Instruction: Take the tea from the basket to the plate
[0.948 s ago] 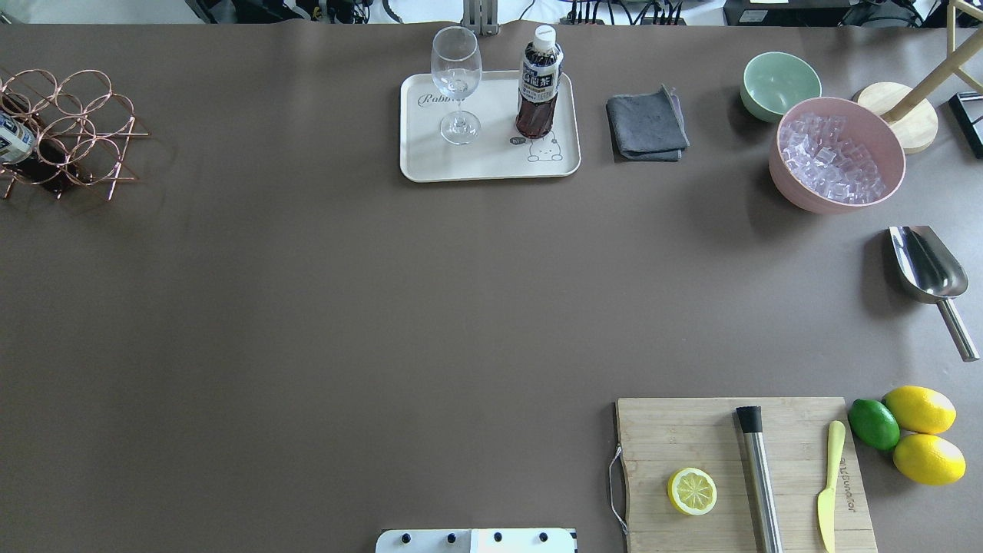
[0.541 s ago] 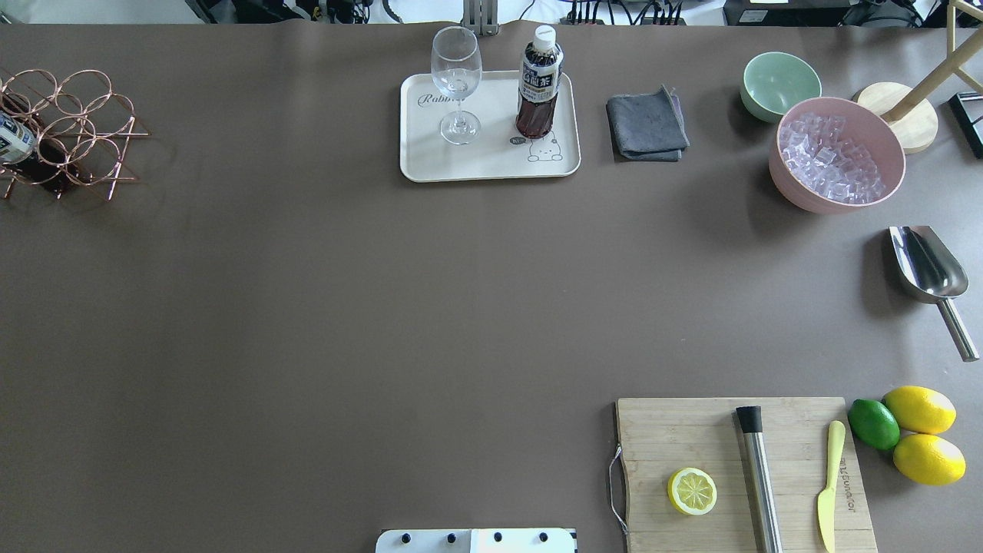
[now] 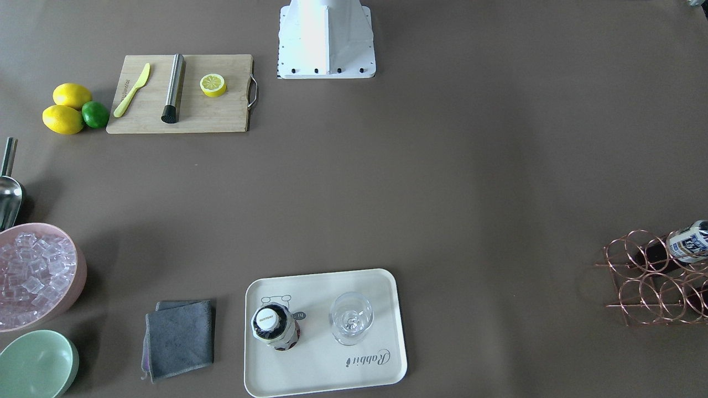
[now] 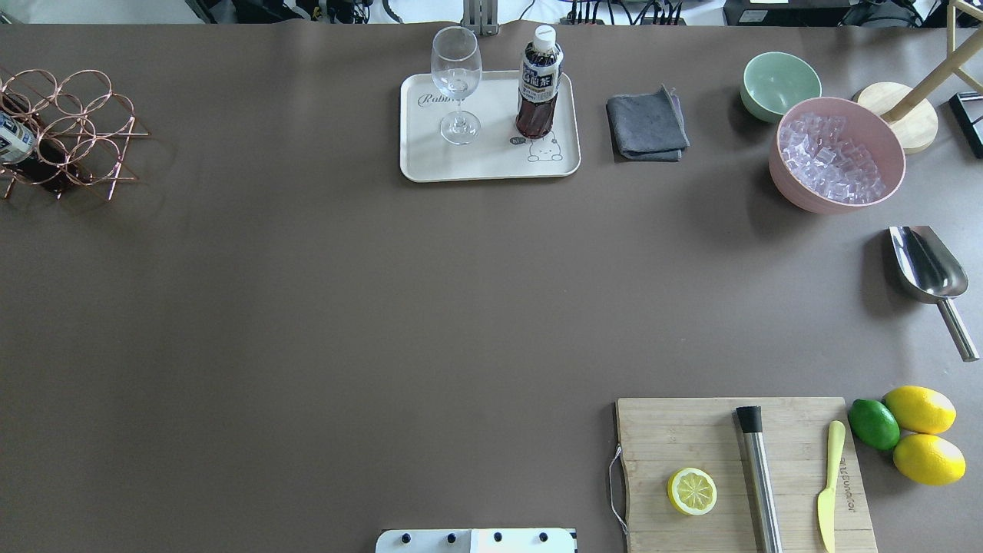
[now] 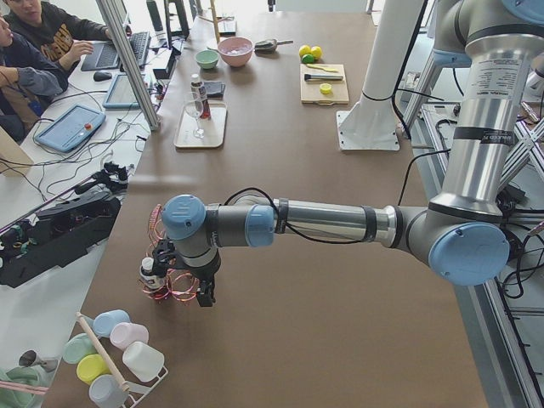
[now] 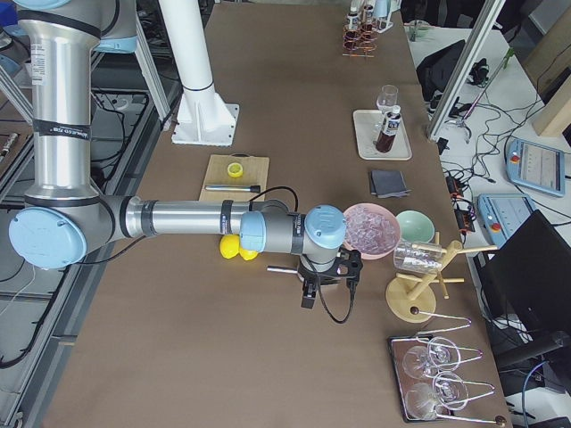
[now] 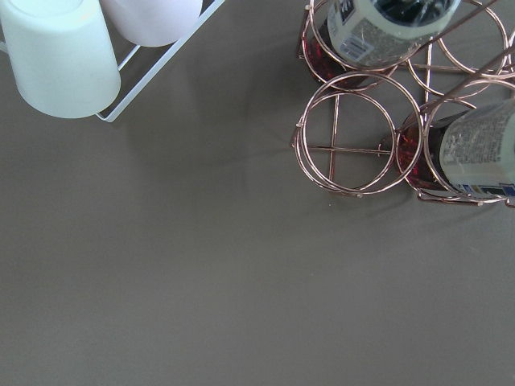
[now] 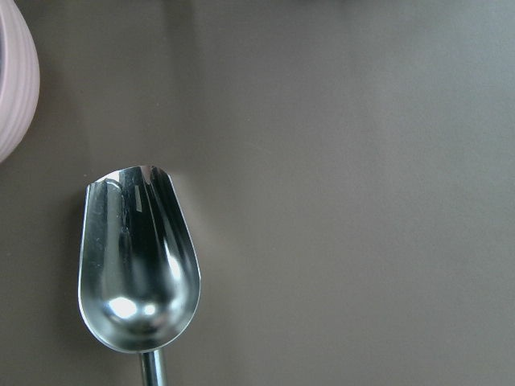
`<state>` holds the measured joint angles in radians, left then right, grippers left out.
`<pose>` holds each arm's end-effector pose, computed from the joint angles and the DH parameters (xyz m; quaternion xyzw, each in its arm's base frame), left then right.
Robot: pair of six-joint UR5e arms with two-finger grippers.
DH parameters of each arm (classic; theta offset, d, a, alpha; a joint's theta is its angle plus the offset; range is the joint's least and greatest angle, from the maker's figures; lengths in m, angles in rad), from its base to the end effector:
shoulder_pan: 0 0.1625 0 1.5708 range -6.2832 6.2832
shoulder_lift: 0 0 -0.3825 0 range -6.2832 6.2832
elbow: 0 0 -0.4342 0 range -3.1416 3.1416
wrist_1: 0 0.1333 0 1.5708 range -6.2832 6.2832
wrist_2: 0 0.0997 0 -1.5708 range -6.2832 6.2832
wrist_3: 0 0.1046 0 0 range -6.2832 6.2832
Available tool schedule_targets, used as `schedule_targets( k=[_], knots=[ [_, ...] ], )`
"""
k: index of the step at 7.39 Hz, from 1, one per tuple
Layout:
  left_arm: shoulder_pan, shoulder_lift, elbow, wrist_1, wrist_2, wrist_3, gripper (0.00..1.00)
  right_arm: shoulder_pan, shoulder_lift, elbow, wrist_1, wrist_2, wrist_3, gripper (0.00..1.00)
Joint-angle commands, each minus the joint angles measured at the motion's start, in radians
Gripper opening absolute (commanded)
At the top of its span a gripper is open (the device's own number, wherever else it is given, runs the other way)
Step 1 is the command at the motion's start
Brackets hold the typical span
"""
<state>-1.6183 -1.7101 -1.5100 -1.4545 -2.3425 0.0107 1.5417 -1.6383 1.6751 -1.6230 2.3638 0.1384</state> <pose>-0.0880 -0.5792 0.5859 -0.0066 0.3766 -0.0242 0.9260 0.0440 -0.5082 0.6031 -0.0394 -0.3842 0.0534 0.9209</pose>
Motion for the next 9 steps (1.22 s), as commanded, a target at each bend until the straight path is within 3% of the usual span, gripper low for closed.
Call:
schedule_targets(
  k=[1, 9],
  knots=[
    [0.002, 0.024, -0.002, -0.007, -0.001, 0.0, 0.98, 0.0, 0.0, 0.0, -0.001, 0.0, 0.0, 1.0],
    [0.003, 0.04, -0.002, -0.075, -0.003, 0.0, 0.98, 0.0, 0.0, 0.0, 0.0, -0.001, 0.0, 1.0]
  ],
)
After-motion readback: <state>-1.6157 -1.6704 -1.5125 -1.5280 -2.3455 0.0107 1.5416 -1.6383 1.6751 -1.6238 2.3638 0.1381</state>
